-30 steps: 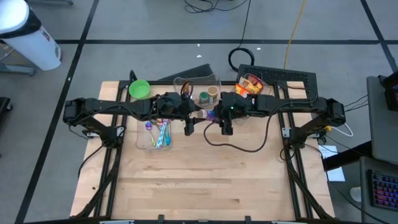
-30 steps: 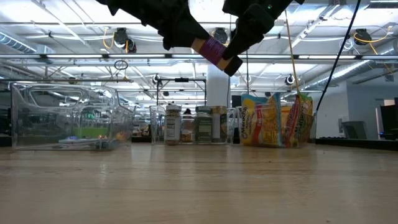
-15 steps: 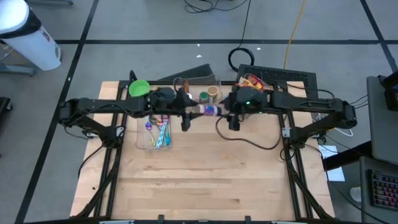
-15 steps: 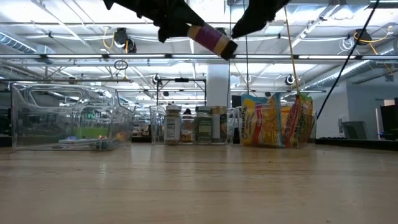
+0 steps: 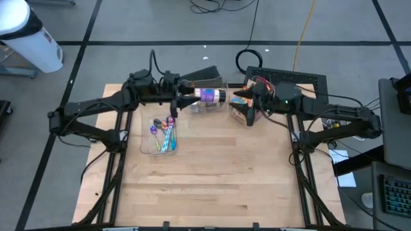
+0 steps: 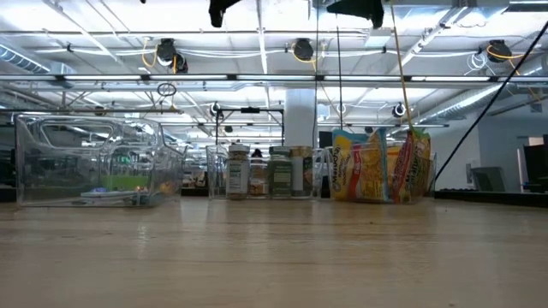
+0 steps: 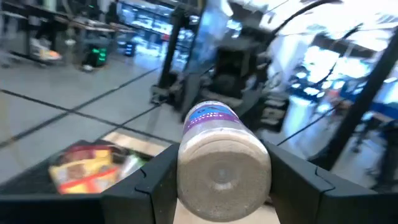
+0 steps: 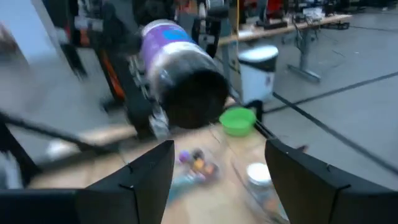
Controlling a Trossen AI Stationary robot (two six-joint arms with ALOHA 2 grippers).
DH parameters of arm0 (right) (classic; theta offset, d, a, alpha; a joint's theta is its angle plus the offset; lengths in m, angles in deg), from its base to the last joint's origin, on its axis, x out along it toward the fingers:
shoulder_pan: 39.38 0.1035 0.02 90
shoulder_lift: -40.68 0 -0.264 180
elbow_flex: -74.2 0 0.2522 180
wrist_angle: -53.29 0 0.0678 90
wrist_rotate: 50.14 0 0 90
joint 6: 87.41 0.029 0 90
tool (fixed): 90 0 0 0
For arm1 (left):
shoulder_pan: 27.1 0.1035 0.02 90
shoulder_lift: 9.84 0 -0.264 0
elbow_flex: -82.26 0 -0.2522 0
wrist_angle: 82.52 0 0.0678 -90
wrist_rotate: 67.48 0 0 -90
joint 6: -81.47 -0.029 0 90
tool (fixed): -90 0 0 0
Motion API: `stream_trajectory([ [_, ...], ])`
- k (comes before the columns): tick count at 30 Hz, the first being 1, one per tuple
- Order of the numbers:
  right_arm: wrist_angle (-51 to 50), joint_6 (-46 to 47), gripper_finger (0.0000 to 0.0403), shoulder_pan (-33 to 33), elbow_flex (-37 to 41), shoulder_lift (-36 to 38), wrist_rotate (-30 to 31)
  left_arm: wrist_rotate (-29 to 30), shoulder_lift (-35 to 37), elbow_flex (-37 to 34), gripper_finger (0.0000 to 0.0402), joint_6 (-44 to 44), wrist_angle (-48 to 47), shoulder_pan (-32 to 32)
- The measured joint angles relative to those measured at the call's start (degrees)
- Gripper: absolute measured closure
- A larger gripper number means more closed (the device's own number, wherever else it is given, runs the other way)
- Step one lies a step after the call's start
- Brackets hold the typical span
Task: Pick & Place Food Item
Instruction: Put the violet spice bottle into the middle transparent bin
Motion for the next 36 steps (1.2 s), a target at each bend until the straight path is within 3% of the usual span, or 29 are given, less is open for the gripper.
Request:
stream_trajectory([
  [3,12.93,7.49,0.0160,-0.04,7.65,0.66,-2.08,-3.01,-0.05,0.00,0.0197,2.55,1.71,0.37],
  [7,34.61,18.57,0.0160,0.02,19.13,0.69,-4.17,-2.82,-0.49,-0.01,0.0197,2.99,2.96,-1.04],
  [11,53.19,30.61,0.0161,0.00,28.03,-0.53,-1.18,-1.45,-0.48,-0.02,0.0197,0.47,3.04,-2.36],
  [14,61.59,39.56,0.0161,-0.04,31.69,-2.24,-0.83,0.74,-0.70,-0.02,0.0197,-2.16,2.92,-3.21],
  [30,79.33,52.71,0.0160,-0.04,32.41,-10.96,-1.34,2.90,-3.57,-0.08,0.0197,-7.15,1.65,-3.22],
  [36,80.16,55.68,0.0160,-0.02,32.41,-13.03,-2.87,2.74,-3.71,-0.07,0.0197,-7.42,2.33,-3.22],
])
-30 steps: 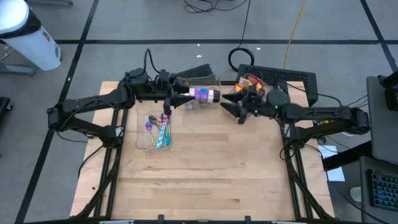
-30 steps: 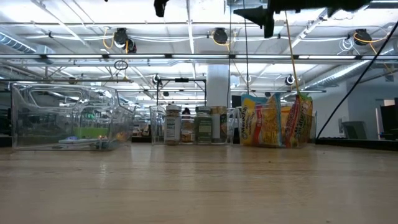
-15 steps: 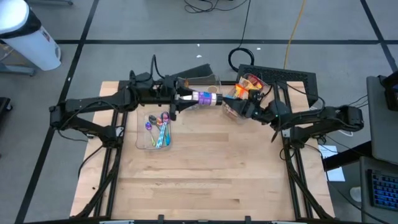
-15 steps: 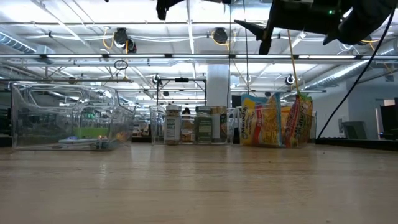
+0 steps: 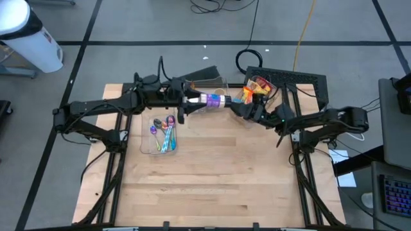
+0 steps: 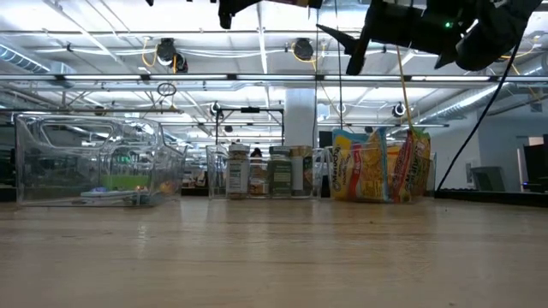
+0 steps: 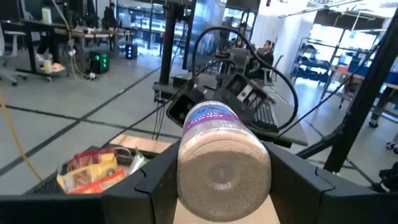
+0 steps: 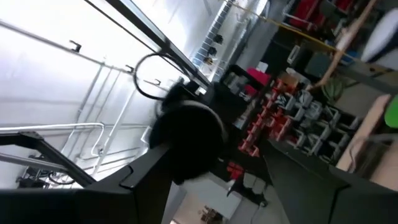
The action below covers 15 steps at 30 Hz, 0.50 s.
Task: Pick & Place Food Item
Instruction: Put the violet spice bottle into the middle transparent bin
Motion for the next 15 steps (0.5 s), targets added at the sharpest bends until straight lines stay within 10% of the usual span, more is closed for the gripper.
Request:
stream_trajectory([
  [15,2.35,-1.94,0.0160,-0.04,-8.15,-3.66,-3.97,-3.29,0.23,0.21,0.0197,2.22,1.63,1.43],
])
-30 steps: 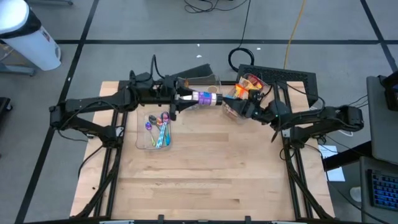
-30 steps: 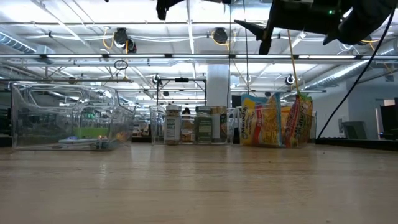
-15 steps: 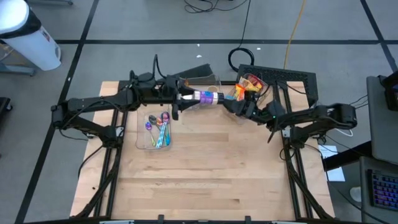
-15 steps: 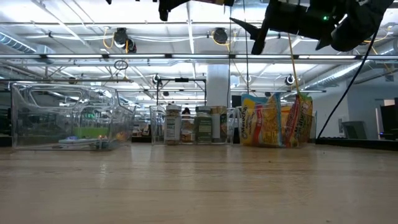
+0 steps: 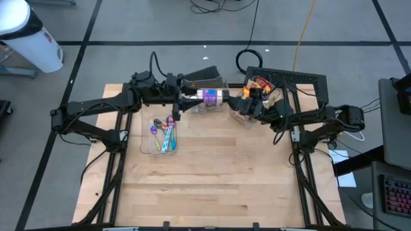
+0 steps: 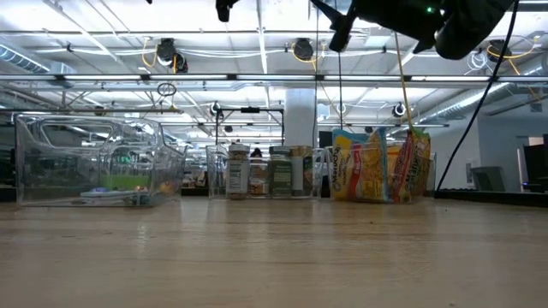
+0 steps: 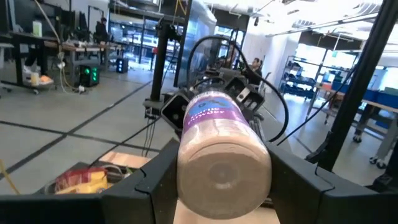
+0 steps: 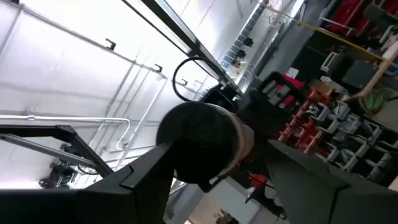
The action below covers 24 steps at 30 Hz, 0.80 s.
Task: Pick & Place Food Item
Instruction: Put the violet spice bottle into the middle transparent bin
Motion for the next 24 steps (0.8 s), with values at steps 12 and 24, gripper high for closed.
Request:
stream_trajectory([
  [12,1.91,0.16,0.0160,0.02,-0.33,-0.12,-0.10,-0.12,-0.24,-0.11,0.0197,0.64,-0.26,0.38],
  [24,-3.77,0.10,0.0160,0.50,-0.33,0.05,-0.98,-1.49,-0.14,-0.15,0.0197,0.66,-4.59,0.49],
])
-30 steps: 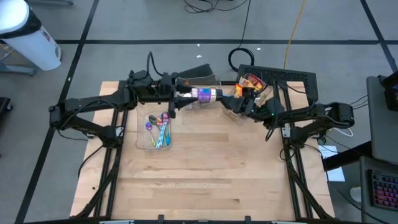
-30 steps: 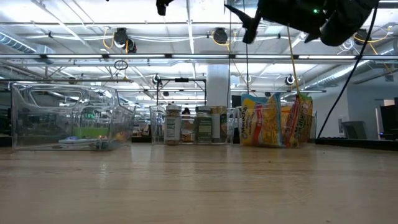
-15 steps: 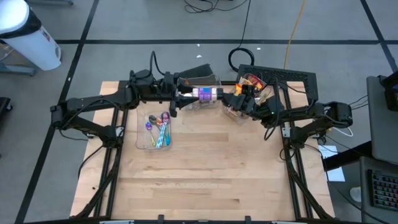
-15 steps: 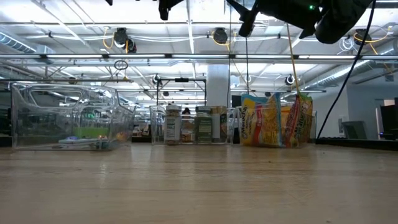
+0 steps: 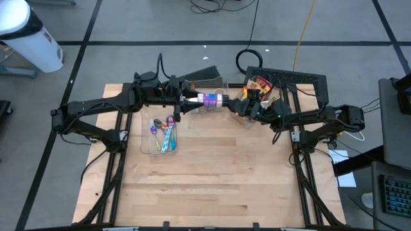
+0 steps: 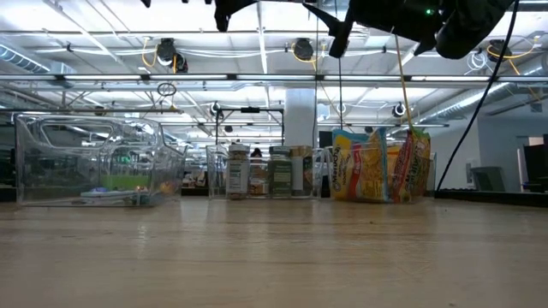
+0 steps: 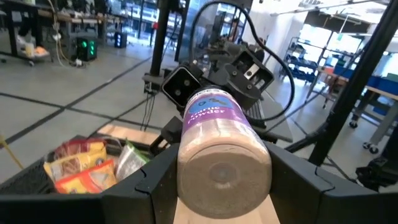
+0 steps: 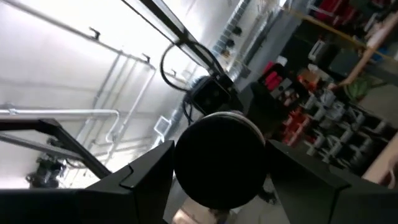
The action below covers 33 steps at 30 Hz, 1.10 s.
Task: Pick & Place Food Item
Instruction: Put the violet spice bottle into the middle transparent bin
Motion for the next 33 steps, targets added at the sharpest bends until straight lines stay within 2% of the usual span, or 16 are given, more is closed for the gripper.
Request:
stream_trajectory([
  [11,-5.28,0.45,0.0162,0.00,-0.01,0.04,-0.82,-0.12,-0.01,-0.06,0.0197,-0.68,-4.03,0.00],
  [19,-6.02,0.27,0.0205,0.00,0.00,0.02,-1.40,-0.17,-0.01,-0.06,0.0197,-0.70,-4.69,-0.01],
  [29,-6.10,-0.11,0.0205,0.00,0.00,0.00,-2.47,-0.40,-0.03,-0.06,0.0197,-0.50,-4.59,-0.04],
  [33,-5.72,-0.54,0.0205,0.00,0.00,0.00,-2.69,-0.62,-0.08,-0.06,0.0164,-0.26,-3.48,-0.04],
])
